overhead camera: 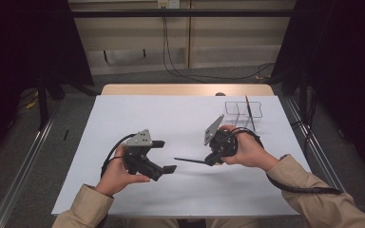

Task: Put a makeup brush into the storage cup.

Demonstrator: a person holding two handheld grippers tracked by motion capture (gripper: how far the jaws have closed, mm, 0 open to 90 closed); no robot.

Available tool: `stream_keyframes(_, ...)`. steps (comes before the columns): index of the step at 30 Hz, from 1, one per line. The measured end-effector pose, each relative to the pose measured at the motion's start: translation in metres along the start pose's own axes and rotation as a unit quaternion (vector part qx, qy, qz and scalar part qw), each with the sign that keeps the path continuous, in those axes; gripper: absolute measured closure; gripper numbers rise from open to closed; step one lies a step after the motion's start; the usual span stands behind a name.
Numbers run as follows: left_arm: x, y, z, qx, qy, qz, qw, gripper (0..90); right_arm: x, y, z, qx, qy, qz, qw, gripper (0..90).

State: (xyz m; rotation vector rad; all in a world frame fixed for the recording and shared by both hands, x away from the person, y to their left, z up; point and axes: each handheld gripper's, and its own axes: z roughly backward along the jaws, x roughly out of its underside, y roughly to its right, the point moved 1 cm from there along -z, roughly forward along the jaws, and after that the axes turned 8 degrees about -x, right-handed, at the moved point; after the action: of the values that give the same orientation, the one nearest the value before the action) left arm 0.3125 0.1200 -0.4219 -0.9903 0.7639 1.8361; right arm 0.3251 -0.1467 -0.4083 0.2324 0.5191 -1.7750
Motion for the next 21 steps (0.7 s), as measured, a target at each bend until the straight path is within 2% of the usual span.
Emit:
stream_keyframes(7, -0.006, 0.001, -0.006, -0.002, -0.034, -0.018, 0.9993, 4.7, -0.004, -0.003, 0.001, 0.000, -0.001, 0.009, 1.0000, 84.4)
stream_keyframes(11, -0.009, 0.001, -0.008, -0.008, -0.055, -0.035, 0.9979, 7.9, -0.005, -0.003, 0.001, 0.002, -0.002, 0.012, 0.9999, 84.4)
stream_keyframes(13, -0.010, 0.001, -0.010, -0.003, -0.066, -0.034, 0.9972, 8.3, -0.005, -0.003, 0.001, 0.002, -0.003, 0.011, 0.9999, 84.4)
stream_keyframes(15, -0.011, 0.001, -0.012, -0.009, -0.081, -0.038, 0.9960, 9.9, -0.005, -0.004, 0.001, 0.001, -0.004, 0.011, 0.9999, 84.5)
stream_keyframes(19, -0.014, 0.001, -0.017, -0.009, -0.112, -0.048, 0.9925, 14.3, -0.006, -0.005, 0.001, -0.001, -0.005, 0.017, 0.9998, 84.4)
stream_keyframes(21, -0.016, 0.001, -0.019, -0.006, -0.124, -0.062, 0.9903, 15.8, -0.007, -0.005, 0.001, 0.001, -0.005, 0.022, 0.9998, 84.4)
